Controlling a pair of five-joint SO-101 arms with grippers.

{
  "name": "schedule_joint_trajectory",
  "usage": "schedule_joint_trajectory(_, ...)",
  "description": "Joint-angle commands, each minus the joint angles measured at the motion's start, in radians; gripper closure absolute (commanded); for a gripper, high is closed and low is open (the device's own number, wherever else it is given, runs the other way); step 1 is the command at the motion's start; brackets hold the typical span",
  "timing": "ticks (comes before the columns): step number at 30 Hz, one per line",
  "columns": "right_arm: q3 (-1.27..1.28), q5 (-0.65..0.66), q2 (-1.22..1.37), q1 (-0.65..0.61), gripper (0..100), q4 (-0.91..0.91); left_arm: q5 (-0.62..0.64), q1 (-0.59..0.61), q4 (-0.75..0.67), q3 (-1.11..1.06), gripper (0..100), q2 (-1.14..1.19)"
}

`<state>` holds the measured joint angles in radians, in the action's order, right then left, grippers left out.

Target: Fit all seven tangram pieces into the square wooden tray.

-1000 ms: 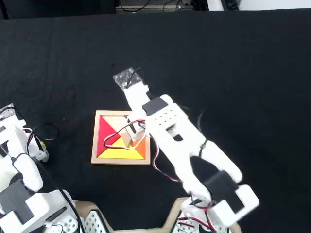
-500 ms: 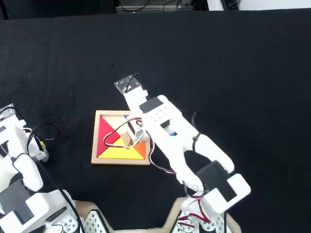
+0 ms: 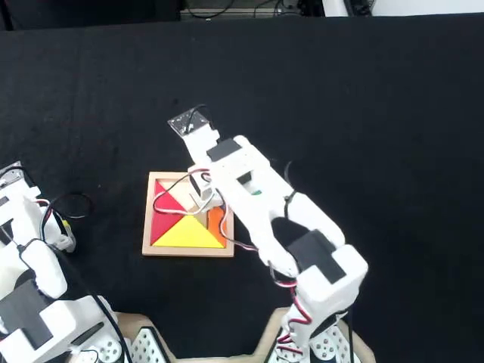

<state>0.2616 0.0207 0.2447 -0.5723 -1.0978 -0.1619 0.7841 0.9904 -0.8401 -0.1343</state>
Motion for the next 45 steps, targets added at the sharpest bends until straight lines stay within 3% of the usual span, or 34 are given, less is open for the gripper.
schedule_joint_trajectory(1,-0.074,0.012,0.007,0.017,98.8,-0.015,0.0,0.028,-0.015,0.001,89,-0.006)
schedule_joint_trajectory(10,-0.064,0.018,-0.104,0.005,98.8,-0.017,0.0,0.028,-0.034,-0.005,89,-0.008)
schedule_joint_trajectory(12,-0.062,0.072,-0.157,0.052,98.8,-0.049,0.003,0.015,-0.035,-0.002,89,-0.006)
schedule_joint_trajectory(16,-0.027,0.104,-0.348,0.201,98.8,-0.135,0.005,-0.113,-0.02,0.056,89,-0.018)
schedule_joint_trajectory(21,0.171,0.187,-0.684,0.387,98.8,-0.133,0.028,-0.298,0.112,0.32,89,-0.017)
schedule_joint_trajectory(25,0.409,0.224,-0.901,0.52,98.7,-0.061,0.055,-0.47,0.252,0.541,89,-0.008)
schedule_joint_trajectory(29,0.625,0.222,-1.012,0.628,98.7,0.034,0.043,-0.618,0.275,0.688,89,-0.006)
schedule_joint_trajectory(34,0.774,0.21,-1.024,0.677,98.7,0.152,-0.124,-0.877,0.284,0.76,89,-0.006)
schedule_joint_trajectory(38,0.855,0.133,-1.024,0.68,98.7,0.261,-0.298,-1.049,0.284,0.728,76,-0.005)
schedule_joint_trajectory(41,0.871,0.124,-1.024,0.73,98.7,0.298,-0.425,-1.119,0.275,0.707,74,-0.005)
schedule_joint_trajectory(45,0.874,0.123,-1.023,0.919,98.7,0.376,-0.548,-1.167,0.195,0.665,75,-0.003)
